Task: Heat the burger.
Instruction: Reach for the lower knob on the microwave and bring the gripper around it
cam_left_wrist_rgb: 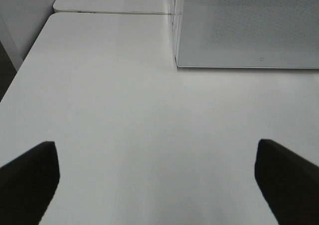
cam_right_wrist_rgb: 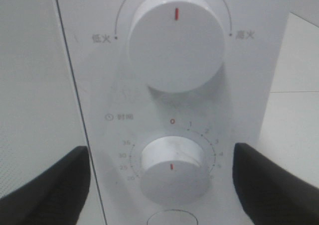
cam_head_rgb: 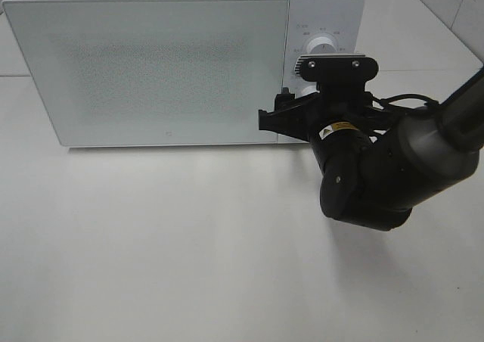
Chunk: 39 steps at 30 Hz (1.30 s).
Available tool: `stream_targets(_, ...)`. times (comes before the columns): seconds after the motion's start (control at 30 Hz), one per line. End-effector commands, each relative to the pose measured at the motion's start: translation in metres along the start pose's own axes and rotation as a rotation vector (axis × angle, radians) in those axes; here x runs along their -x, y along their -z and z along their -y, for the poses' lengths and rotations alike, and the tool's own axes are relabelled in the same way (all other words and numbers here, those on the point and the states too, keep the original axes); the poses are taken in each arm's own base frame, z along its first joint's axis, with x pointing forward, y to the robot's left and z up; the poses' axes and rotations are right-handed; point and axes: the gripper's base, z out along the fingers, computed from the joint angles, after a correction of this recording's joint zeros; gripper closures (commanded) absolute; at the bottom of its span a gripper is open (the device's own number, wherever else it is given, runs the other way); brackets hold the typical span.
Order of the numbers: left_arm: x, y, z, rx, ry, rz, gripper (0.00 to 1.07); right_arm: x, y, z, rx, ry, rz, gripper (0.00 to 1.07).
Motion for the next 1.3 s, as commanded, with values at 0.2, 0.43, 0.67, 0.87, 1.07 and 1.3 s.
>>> stream_targets(0.2,-0.002,0.003,0.001,-0.008,0.001,0.023,0.04,0.0,-0.014,-0.001,-0.003,-0.019,0.008,0.31)
stream_targets(0.43,-0.002,0.003,0.001,-0.008,0.001,0.023,0.04,0.002,-0.018,0.001,-0.006,-0.025,0.016,0.31)
stream_targets(0.67,-0.002,0.003,0.001,-0.008,0.001,0.023,0.04,0.004,-0.02,0.003,-0.006,-0.024,0.02,0.32)
stream_targets(0.87,-0.002,0.003,0.001,-0.008,0.001,0.023,0.04,0.002,-0.02,0.002,-0.002,-0.025,0.005,0.53)
stream_targets(1.07,-0.002,0.003,0.001,-0.008,0.001,0.023,0.04,0.001,-0.02,0.002,0.001,-0.025,-0.004,0.84)
stream_targets(1.3,-0.002,0.003,0.001,-0.008,0.001,0.023,0.04,0.008,-0.02,0.003,-0.004,-0.016,0.063,1.07)
